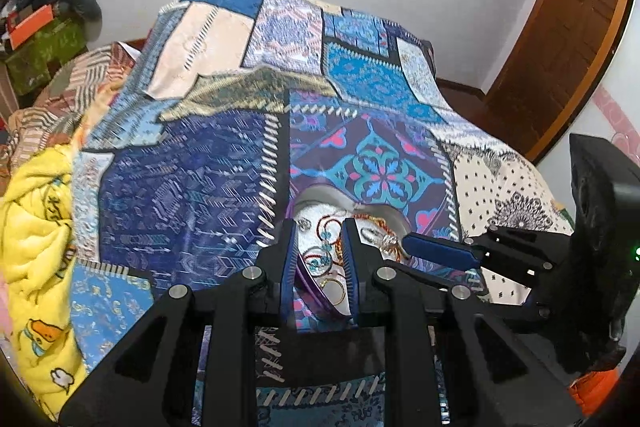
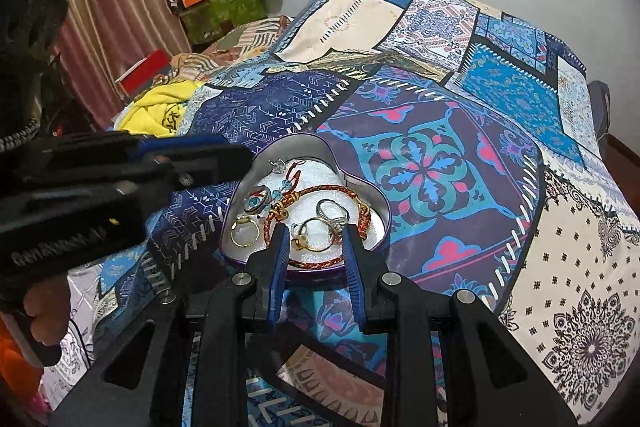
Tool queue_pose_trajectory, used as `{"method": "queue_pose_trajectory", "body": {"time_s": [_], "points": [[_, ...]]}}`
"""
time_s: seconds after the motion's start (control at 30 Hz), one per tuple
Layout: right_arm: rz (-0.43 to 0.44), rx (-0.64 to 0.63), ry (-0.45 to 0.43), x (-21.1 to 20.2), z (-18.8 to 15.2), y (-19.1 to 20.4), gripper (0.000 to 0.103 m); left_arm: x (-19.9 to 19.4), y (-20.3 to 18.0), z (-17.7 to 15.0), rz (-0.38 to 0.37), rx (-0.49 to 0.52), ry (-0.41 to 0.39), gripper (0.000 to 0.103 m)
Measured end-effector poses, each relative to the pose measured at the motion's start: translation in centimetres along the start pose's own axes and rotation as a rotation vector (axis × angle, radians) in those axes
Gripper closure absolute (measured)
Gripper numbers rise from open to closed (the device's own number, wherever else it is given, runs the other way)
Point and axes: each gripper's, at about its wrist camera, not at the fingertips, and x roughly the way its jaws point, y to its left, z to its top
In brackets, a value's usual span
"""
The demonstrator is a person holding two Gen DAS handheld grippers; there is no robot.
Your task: Organize jewelry
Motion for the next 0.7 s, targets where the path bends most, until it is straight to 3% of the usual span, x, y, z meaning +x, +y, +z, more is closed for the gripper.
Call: {"method": "queue_pose_trajectory", "body": {"time_s": [0.2,0.5,0.63,0.7], "points": [[-0.029,0.031,-0.102,-4.5,1.1,-0.3,0.079,-4.9,-1.1,0.8,0.059,0.025,-0.128,0.082],[-0.070,0.080,-0.432,-17.6,2.3,1.4,0.079,-16.1,-4.8,0.9,0.088,0.077,-0.414,0.079],[-0.094,0.063,-0.577,-22.8,1.9,3.5,0.076,-21.1,-6.7,-0.3,0.101,0.106,-0.560,0.059],[-0.106,0.056,-0.624,-24.3,1.4,4.5,0.067,-23.0,-7.3,-1.0,0.114,0.107,-0.614,0.046]]}}
